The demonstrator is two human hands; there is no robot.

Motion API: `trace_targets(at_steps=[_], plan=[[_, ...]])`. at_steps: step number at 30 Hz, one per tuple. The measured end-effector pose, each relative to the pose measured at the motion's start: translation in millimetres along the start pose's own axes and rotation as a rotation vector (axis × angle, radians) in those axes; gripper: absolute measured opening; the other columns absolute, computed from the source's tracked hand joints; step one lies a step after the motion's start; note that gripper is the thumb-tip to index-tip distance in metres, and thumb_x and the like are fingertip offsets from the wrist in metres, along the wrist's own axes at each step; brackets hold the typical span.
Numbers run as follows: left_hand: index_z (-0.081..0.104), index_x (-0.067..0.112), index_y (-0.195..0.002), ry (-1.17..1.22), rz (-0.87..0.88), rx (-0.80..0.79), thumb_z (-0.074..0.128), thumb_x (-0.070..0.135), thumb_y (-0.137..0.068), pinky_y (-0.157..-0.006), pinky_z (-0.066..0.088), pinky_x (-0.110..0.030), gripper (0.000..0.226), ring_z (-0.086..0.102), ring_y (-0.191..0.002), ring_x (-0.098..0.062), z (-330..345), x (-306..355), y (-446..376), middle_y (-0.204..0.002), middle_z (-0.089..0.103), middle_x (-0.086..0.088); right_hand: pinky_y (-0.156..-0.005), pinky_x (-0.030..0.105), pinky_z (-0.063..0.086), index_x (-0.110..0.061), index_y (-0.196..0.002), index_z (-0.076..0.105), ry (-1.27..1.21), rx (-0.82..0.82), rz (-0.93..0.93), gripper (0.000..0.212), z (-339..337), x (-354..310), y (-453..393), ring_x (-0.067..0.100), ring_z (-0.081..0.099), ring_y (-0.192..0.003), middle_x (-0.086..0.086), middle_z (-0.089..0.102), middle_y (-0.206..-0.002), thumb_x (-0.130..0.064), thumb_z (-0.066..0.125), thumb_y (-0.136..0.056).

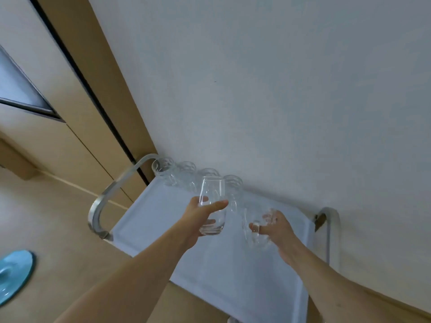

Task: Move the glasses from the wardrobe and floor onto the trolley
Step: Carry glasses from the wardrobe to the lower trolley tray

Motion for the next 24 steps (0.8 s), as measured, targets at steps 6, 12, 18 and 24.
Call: trace_targets(at_steps=[6, 12, 18, 24], plan=[[0.052, 0.029, -0.126, -0.040, -0.027, 0.047, 0.096, 0.037, -0.058, -0.086, 0.050, -0.035, 0.082, 0.060, -0.105, -0.015, -1.1, -9.5, -52.5, -0.115, 0.065, -0.001, -0.084, 0.020, 0.048, -0.025, -0.130, 0.046, 0.093, 0.034, -0.069, 0.093, -2.8, 10.1, -53.0, 0.008, 0.057, -0.110, -0.011, 0.056, -0.120, -0.013, 0.100, -0.056], [0.052, 0.031, -0.125, -0.067, -0.052, 0.016, 0.095, 0.043, -0.045, -0.094, 0.050, -0.037, 0.092, 0.064, -0.112, -0.020, -0.9, -16.8, -81.8, -0.123, 0.065, -0.006, -0.081, 0.012, 0.047, -0.030, -0.133, 0.046, 0.105, 0.039, -0.101, 0.096, -10.0, 16.9, -90.7, 0.010, 0.053, -0.115, -0.013, 0.054, -0.126, -0.002, 0.096, -0.056], [0.053, 0.028, -0.130, -0.061, -0.065, 0.052, 0.094, 0.037, -0.045, -0.104, 0.048, -0.043, 0.095, 0.061, -0.113, -0.020, -2.0, -18.2, -101.1, -0.125, 0.056, -0.005, -0.102, 0.029, 0.045, -0.039, -0.134, 0.047, 0.190, 0.005, -0.134, 0.102, -8.6, 9.5, -110.9, 0.009, 0.052, -0.125, -0.020, 0.055, -0.132, -0.003, 0.098, -0.054], [0.056, 0.028, -0.129, -0.070, -0.078, -0.011, 0.096, 0.035, -0.043, -0.105, 0.049, -0.043, 0.095, 0.063, -0.114, -0.022, 1.0, -19.2, -111.5, -0.125, 0.059, -0.004, -0.113, 0.044, 0.043, -0.024, -0.149, 0.040, 0.143, 0.001, -0.139, 0.107, -15.7, 6.9, -119.0, 0.014, 0.049, -0.135, -0.005, 0.049, -0.147, 0.004, 0.093, -0.060]])
Point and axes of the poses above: each hand's wrist, its own y-axis away from the middle knuckle, its own z-axis out of the palm, x = y × z, the point moved 9 cm from there along -y, towards the middle knuckle
